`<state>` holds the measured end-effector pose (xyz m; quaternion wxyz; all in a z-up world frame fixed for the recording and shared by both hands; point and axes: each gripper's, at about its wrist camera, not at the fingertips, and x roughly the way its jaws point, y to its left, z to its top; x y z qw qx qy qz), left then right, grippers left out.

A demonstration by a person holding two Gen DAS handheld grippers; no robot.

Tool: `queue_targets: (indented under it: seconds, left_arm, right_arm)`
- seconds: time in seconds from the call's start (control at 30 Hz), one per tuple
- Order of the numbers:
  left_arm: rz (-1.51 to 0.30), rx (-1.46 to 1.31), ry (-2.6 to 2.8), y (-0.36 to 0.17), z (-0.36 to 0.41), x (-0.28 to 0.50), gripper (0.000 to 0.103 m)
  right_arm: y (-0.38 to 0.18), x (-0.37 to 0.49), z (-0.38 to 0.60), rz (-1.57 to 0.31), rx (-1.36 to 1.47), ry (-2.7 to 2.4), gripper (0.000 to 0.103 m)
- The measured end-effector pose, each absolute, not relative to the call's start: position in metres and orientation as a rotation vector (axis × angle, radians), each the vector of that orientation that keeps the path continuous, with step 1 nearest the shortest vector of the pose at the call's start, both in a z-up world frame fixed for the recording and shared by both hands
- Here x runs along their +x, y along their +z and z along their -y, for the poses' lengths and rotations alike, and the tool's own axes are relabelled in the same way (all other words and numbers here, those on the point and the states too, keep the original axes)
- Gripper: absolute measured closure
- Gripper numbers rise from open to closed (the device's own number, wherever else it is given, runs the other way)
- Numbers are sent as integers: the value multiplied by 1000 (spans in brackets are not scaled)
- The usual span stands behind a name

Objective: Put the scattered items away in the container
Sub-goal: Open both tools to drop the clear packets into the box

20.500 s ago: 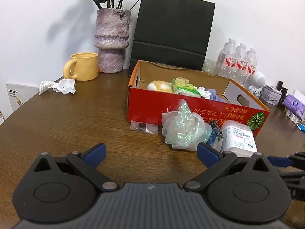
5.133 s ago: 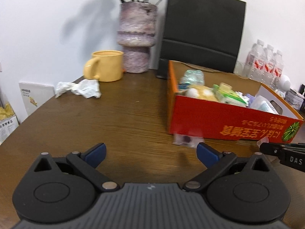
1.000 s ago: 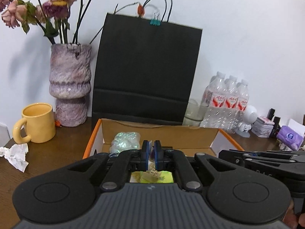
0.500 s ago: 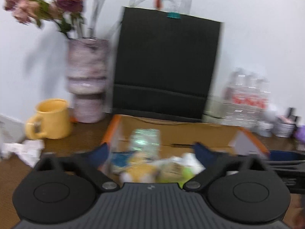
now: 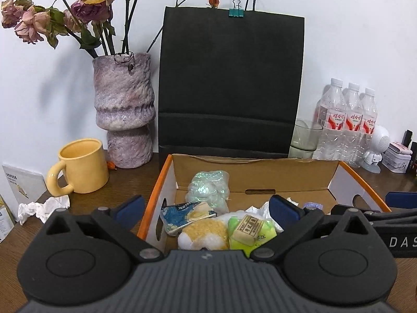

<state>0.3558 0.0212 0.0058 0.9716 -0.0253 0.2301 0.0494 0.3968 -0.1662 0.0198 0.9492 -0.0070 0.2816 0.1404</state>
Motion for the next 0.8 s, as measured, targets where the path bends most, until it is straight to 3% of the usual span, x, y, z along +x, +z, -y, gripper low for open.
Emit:
queue_targets:
  seconds: [0.5, 0.8]
  left_arm:
    - [-471, -78, 112, 11, -21, 346, 0]
    - [-453, -102, 92, 29, -17, 301, 0]
  right_arm:
    - [24, 390, 169, -569, -9, 284, 0]
    - [48, 348, 179, -547, -17, 288, 0]
